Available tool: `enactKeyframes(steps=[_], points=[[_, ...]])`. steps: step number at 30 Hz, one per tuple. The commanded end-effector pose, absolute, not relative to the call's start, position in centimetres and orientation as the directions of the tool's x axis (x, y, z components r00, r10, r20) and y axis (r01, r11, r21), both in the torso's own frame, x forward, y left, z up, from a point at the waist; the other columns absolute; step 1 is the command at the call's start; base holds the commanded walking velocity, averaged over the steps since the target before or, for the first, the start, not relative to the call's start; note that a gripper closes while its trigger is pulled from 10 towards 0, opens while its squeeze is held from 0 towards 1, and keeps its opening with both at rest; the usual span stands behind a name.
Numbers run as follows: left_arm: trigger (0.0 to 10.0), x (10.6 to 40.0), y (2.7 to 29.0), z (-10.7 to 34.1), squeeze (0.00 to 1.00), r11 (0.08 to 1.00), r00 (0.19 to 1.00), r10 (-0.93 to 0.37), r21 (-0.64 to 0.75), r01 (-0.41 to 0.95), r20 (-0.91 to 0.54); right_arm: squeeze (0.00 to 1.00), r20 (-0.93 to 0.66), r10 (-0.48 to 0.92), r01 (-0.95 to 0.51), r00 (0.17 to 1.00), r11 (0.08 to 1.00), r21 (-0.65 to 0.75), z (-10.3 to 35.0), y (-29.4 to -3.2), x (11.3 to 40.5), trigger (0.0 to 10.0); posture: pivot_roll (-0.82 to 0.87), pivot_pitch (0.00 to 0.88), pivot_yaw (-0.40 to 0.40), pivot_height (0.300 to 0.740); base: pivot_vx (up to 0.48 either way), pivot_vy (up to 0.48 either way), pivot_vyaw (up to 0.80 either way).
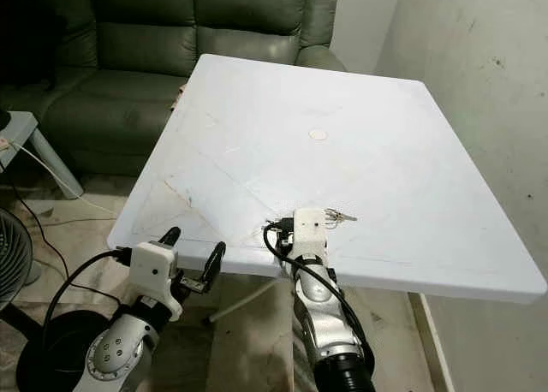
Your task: Hang keys on a hook
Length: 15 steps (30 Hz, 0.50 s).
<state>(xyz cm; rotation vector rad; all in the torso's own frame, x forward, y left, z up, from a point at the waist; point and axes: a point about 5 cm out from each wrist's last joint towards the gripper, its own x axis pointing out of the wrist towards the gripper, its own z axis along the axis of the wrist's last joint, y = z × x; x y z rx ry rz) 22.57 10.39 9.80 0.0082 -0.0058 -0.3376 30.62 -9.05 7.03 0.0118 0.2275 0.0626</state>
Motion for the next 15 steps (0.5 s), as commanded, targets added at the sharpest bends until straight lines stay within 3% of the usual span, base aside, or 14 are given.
enactKeyframes(steps=[1, 2, 3, 7, 8, 15], points=[[10.0, 22.54, 10.13, 10.14, 0.00, 0.941, 0.941, -0.337, 0.012, 0.337, 0.012, 0.00, -0.224, 0.066, -0.066, 0.972, 0.998, 0.008, 7.15, -8.90, 30.79, 2.6, 0.11, 0.060, -0.078, 0.740, 0.000, 0.000, 0.00], [10.0, 22.54, 10.13, 10.14, 0.00, 0.942, 0.942, -0.337, 0.012, 0.337, 0.012, 0.00, -0.225, 0.067, -0.067, 0.972, 0.998, 0.008, 7.13, -8.89, 30.78, 2.6, 0.11, 0.060, -0.078, 0.740, 0.000, 0.000, 0.00], [10.0, 22.54, 10.13, 10.14, 0.00, 0.942, 0.942, -0.336, 0.013, 0.336, 0.013, 0.00, -0.222, 0.068, -0.069, 0.973, 0.998, 0.006, 7.14, -8.88, 30.76, 0.7, 0.11, 0.060, -0.078, 0.740, 0.000, 0.000, 0.00], [10.0, 22.53, 10.15, 10.15, 0.00, 0.942, 0.942, -0.335, 0.013, 0.335, 0.013, 0.00, -0.220, 0.070, -0.070, 0.973, 0.998, 0.006, 7.13, -8.85, 30.70, 0.6, 0.11, 0.060, -0.078, 0.740, 0.000, 0.000, 0.00], [10.0, 22.55, 10.10, 10.18, 0.00, 0.942, 0.942, -0.335, 0.013, 0.335, 0.013, 0.00, -0.216, 0.069, -0.070, 0.974, 0.998, 0.007, 7.16, -8.90, 30.70, 0.0, 0.11, 0.058, -0.079, 0.740, 0.000, 0.000, 0.00], [10.0, 22.56, 10.04, 10.18, 0.00, 0.942, 0.942, -0.336, 0.016, 0.336, 0.014, 0.00, -0.211, 0.067, -0.067, 0.975, 0.998, 0.005, 7.17, -8.98, 30.67, 0.0, 0.11, 0.058, -0.079, 0.740, 0.000, 0.000, 0.00]])
